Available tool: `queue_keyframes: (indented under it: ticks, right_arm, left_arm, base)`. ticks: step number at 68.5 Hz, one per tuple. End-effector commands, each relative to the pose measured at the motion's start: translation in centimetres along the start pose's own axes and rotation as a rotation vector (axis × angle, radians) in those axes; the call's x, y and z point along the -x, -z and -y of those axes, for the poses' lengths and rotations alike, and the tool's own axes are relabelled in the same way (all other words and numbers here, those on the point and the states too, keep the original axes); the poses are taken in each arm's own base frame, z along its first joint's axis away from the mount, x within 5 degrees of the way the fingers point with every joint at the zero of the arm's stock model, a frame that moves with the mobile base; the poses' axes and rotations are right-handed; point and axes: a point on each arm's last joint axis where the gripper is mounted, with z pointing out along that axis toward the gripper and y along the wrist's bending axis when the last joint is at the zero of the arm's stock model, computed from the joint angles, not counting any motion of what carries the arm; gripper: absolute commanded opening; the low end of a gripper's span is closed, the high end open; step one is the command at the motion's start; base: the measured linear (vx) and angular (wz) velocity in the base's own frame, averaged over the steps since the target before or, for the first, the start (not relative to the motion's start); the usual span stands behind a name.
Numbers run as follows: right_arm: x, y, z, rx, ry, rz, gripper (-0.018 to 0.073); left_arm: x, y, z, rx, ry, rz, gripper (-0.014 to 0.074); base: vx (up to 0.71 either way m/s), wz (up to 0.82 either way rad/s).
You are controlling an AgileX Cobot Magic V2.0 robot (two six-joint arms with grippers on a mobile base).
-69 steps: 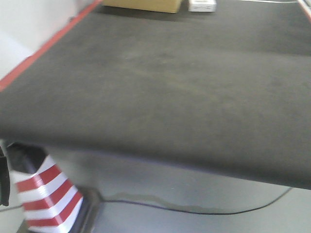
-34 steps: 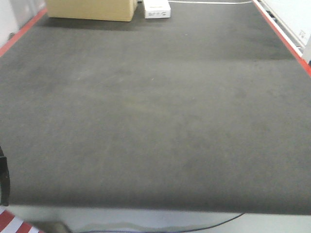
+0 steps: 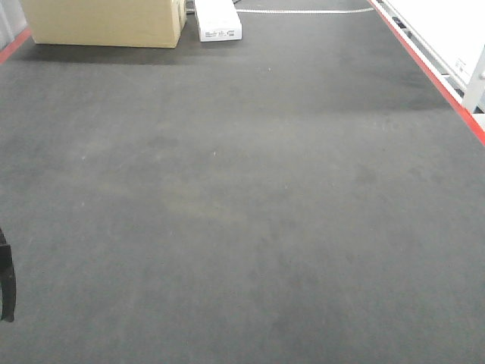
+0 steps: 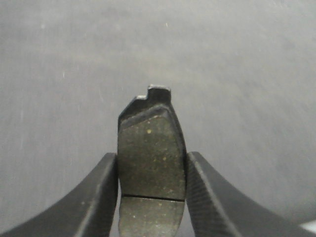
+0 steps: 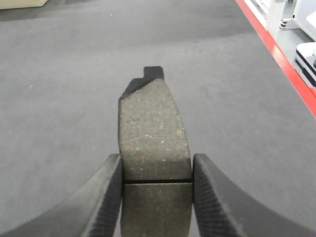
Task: Move and align brake pads A on conveyor
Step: 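Approach the conveyor belt holding both brake pads above it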
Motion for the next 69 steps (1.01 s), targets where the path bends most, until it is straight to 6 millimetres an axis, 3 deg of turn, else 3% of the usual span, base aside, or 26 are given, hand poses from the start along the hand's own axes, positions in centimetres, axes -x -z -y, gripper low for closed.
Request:
queue_keyframes:
  ticks: [1,69]
  right_arm:
    - [1.68,0.47,-0.13,0.011,0.007,0.115,0.0033]
    - [1.68,0.47,-0.13,0.011,0.007,0.115,0.0033]
  left_arm:
    - [1.33,0.64,0.53,-0.048,-0.006,0.098,0.0062]
    - [1.33,0.64,0.53,-0.048,-0.006,0.098,0.0064]
  base:
    - [0.2,0.0]
    - [0.08,0.04]
